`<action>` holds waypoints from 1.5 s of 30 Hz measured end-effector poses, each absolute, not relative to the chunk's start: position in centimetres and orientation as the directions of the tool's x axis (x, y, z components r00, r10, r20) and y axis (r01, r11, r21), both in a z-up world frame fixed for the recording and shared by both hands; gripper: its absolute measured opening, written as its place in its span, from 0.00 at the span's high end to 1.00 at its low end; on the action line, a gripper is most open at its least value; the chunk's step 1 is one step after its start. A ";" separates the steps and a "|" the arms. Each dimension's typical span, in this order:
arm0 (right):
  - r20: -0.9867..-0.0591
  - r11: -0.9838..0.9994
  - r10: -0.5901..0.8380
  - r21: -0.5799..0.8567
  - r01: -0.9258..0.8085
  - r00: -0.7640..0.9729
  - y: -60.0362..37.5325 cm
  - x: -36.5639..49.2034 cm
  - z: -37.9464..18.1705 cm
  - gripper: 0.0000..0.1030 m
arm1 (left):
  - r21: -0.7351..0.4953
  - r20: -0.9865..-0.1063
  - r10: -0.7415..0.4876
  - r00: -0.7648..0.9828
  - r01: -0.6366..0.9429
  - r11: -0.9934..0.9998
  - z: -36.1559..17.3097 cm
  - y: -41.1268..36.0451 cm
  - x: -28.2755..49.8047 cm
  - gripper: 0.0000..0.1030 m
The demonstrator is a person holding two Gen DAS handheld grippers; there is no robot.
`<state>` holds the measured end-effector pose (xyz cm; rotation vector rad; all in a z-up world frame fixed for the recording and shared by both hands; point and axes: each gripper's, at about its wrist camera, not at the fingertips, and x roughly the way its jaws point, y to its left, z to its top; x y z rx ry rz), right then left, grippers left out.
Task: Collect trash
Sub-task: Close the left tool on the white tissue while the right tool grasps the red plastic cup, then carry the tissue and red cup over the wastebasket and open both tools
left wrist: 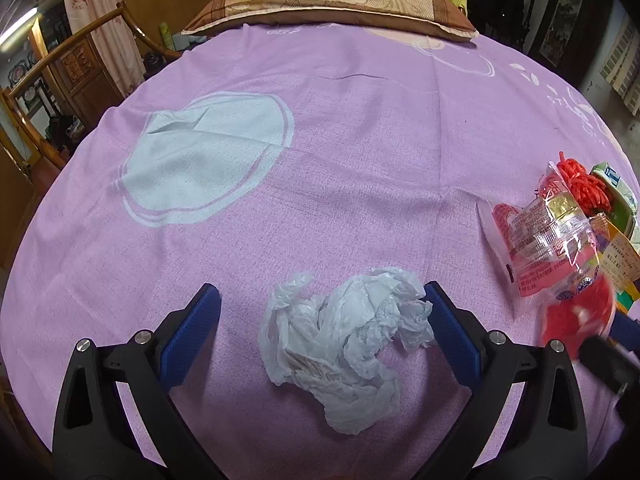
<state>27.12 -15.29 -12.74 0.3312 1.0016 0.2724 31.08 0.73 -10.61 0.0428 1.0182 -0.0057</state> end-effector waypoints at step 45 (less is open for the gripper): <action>-0.711 0.946 0.302 0.308 -0.106 0.635 -16.0 24.4 -10.5 0.45 | -0.180 -0.695 -0.304 0.651 0.251 0.951 -7.0 0.7 27.2 0.67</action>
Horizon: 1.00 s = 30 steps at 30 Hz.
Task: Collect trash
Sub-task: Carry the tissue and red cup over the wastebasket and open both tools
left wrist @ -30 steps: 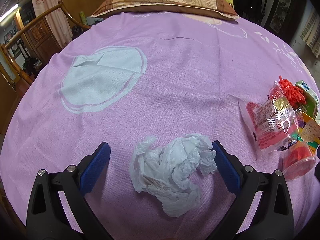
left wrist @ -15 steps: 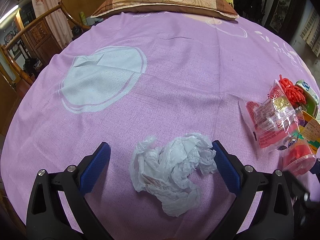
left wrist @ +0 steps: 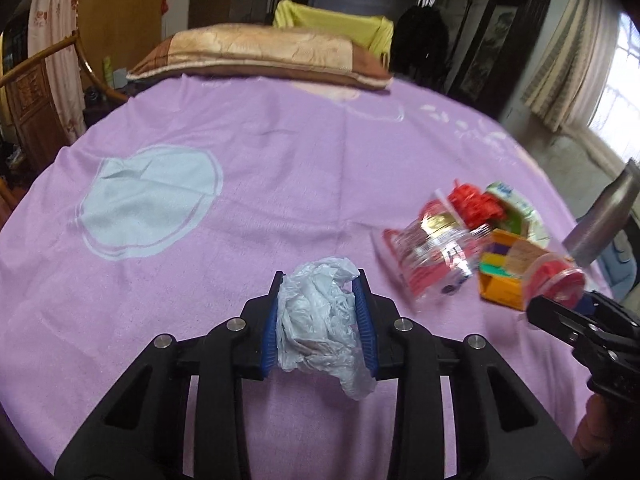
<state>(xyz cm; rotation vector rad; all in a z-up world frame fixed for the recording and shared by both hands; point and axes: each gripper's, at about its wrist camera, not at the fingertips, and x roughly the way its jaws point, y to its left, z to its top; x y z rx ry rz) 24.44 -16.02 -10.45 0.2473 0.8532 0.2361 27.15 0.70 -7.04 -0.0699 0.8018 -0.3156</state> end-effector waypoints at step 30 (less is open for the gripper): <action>-0.559 0.894 0.436 0.358 -0.269 0.705 -12.3 13.4 -4.7 0.45 | -0.012 -0.426 -0.004 0.905 -0.001 1.000 1.0 9.4 6.2 0.67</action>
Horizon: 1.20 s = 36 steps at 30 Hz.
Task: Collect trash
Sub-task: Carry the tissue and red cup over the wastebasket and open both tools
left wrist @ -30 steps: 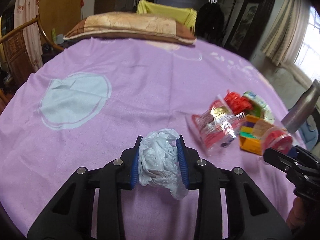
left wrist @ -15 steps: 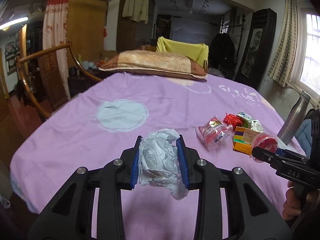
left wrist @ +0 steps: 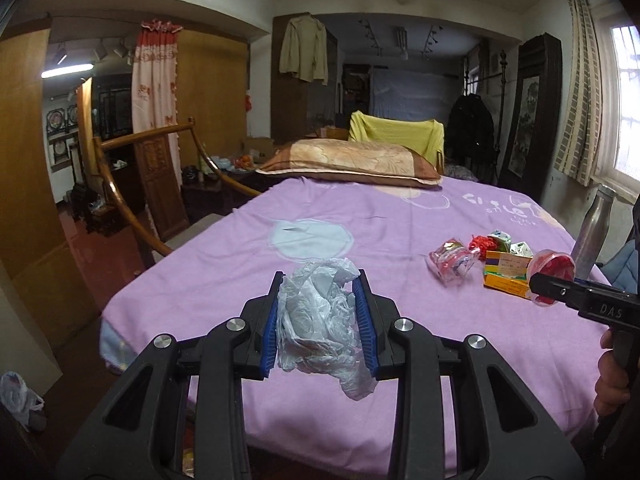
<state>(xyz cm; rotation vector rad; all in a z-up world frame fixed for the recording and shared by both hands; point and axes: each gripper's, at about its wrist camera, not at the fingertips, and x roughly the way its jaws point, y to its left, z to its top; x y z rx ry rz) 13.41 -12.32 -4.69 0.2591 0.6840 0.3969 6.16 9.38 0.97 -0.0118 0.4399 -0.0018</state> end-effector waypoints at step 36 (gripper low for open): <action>-0.693 0.706 0.617 0.279 -0.651 0.373 13.5 6.8 -4.9 0.45 | -0.043 -0.667 0.319 0.673 -0.462 0.886 -11.9 33.4 -3.6 0.07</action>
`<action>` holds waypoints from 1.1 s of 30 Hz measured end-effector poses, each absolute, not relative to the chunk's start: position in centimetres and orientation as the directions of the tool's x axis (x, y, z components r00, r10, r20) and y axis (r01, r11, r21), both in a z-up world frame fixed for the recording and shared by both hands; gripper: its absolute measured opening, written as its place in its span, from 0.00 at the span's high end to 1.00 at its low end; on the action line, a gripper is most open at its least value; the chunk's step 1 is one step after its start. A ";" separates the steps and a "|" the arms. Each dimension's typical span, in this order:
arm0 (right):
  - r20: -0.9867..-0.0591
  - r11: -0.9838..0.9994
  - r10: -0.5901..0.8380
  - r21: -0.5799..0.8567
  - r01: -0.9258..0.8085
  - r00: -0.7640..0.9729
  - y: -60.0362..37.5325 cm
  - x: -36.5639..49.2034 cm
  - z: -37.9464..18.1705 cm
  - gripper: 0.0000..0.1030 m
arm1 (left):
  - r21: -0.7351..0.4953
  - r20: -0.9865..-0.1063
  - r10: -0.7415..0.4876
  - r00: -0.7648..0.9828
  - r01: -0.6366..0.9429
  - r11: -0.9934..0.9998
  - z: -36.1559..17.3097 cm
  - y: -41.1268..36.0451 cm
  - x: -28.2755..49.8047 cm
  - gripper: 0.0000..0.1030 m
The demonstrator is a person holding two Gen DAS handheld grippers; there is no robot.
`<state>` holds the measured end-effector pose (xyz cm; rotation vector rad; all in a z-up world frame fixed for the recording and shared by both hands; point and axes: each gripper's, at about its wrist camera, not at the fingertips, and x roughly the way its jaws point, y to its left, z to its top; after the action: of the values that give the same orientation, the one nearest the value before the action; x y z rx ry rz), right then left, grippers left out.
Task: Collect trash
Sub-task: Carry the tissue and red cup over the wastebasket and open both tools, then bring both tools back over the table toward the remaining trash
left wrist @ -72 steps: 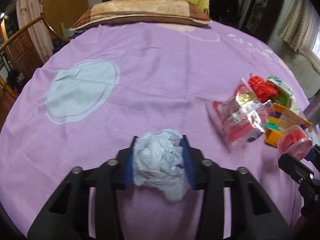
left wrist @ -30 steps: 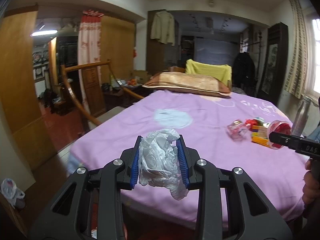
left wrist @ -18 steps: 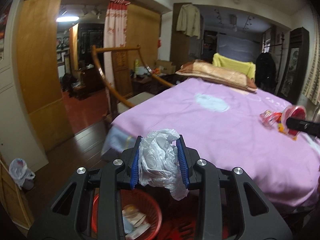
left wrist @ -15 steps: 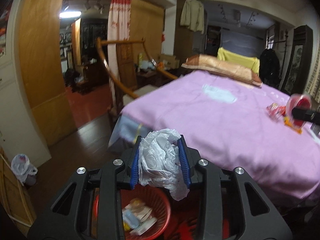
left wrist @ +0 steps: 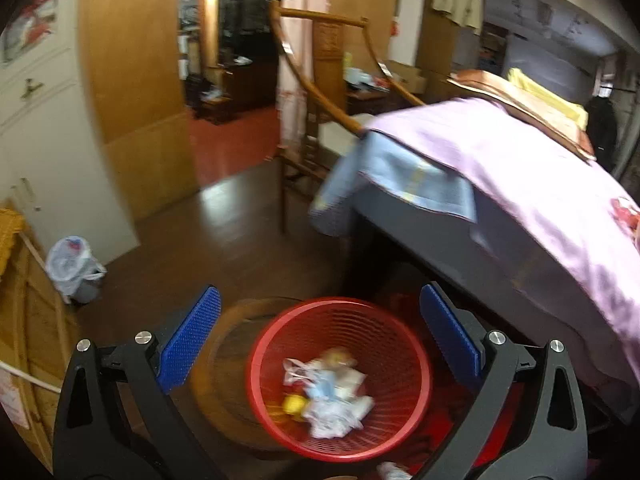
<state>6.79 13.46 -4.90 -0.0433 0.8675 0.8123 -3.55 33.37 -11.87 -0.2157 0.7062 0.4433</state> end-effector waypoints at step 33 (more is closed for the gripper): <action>-0.766 0.627 0.610 0.308 -0.716 0.204 22.2 7.7 -8.7 0.37 | 0.027 -0.685 0.443 0.578 -0.588 0.808 -12.5 37.7 -5.5 0.07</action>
<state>7.74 22.20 -8.73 -0.1244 1.0032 0.9276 -5.48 37.75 -12.52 -0.2128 0.7383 0.6087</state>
